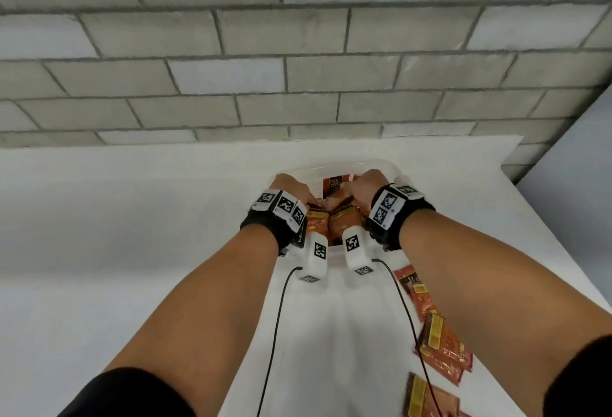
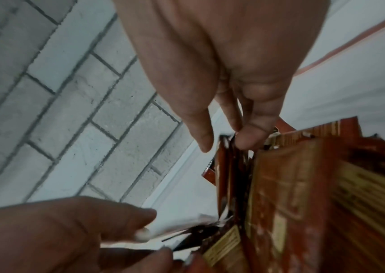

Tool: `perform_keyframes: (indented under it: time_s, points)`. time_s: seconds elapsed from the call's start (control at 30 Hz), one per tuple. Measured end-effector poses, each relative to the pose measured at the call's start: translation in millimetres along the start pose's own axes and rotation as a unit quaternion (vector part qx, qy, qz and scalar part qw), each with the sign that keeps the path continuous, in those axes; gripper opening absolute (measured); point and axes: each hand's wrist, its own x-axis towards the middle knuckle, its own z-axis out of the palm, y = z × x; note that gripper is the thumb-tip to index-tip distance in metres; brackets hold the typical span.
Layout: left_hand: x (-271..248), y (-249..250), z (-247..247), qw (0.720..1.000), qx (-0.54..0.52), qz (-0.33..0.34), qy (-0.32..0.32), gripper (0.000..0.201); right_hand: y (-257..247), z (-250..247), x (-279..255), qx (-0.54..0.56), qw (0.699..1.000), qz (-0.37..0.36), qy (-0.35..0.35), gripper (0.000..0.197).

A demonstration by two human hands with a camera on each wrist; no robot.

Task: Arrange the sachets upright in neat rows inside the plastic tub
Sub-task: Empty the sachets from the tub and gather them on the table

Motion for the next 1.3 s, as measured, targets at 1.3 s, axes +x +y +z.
perform_keyframes:
  time_s: [1.3]
  points:
    - [-193.9,10.5,181.9,0.853,0.246,0.333,-0.318,0.053,262.7,-77.9,-221.8,-0.303,0.94,-0.066,-0.138,0.051]
